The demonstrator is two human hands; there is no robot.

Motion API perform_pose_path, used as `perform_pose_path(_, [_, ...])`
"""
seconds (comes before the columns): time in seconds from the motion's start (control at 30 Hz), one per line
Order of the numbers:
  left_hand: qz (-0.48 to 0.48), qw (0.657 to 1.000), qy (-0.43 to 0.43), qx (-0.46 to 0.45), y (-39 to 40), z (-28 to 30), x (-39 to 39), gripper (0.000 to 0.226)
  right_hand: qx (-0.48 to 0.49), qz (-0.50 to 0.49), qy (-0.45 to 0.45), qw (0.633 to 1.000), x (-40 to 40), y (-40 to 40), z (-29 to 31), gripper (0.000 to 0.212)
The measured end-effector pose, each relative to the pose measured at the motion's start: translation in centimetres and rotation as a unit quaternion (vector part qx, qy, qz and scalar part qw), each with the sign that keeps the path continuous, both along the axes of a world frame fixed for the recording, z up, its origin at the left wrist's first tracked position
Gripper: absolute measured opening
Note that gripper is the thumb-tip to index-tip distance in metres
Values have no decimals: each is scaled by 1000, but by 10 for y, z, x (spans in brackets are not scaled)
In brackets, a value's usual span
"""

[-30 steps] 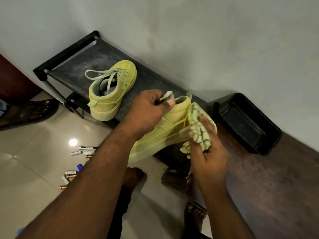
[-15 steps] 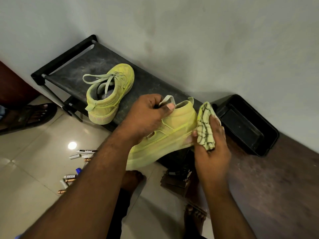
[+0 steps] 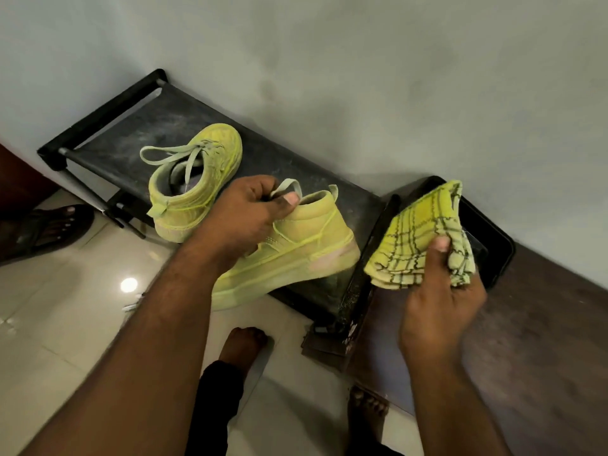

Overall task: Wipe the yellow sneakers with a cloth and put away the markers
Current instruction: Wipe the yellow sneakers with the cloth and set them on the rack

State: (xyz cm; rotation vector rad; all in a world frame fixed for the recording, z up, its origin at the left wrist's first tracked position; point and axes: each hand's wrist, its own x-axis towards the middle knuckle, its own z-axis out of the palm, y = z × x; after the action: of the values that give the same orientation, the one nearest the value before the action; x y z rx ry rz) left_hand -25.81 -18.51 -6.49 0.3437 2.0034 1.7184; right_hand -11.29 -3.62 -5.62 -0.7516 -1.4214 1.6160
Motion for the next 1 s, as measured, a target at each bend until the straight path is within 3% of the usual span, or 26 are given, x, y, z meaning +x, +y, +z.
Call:
perform_pose_path(0.07, [-30, 999, -5, 12, -2, 4, 1, 22, 27, 24, -39, 999, 1, 3, -3, 48])
perform_pose_path(0.23, [-69, 997, -3, 45, 1, 7, 7, 23, 129, 162, -143, 968, 6, -4, -20, 38])
perform_pose_path(0.37, [-43, 998, 30, 29, 7, 4, 9, 27, 53, 176, -91, 979, 11, -15, -19, 48])
perform_pose_path(0.5, [1, 999, 47, -14, 10, -4, 8, 32, 184, 202, -59, 960, 16, -19, -21, 38])
perform_pose_path(0.63, [30, 999, 27, -27, 12, -12, 7, 38, 405, 229, -93, 880, 14, -20, -28, 36])
perform_pose_path(0.7, [36, 999, 9, -17, 12, -13, 7, 56, 501, 235, -132, 823, 12, -27, -33, 39])
perform_pose_path(0.77, [46, 999, -1, -20, 12, -15, 7, 65, 555, 261, -163, 773, 10, -35, -37, 40])
perform_pose_path(0.83, [53, 998, -8, -17, 13, -14, 6, 59, 573, 319, -156, 739, 8, -41, -37, 39])
perform_pose_path(0.87, [54, 998, -14, -14, 12, -14, 5, 54, 554, 355, -134, 741, 9, -44, -36, 36])
perform_pose_path(0.9, [52, 998, -22, -12, 12, -13, 5, 48, 505, 377, -107, 769, 11, -46, -32, 31])
perform_pose_path(0.93, [48, 998, -30, -13, 10, -13, 4, 42, 420, 379, -83, 821, 13, -47, -25, 24])
perform_pose_path(1.0, [38, 998, -45, -17, 9, -12, 3, 39, 155, 299, -43, 941, 16, -43, -5, 17])
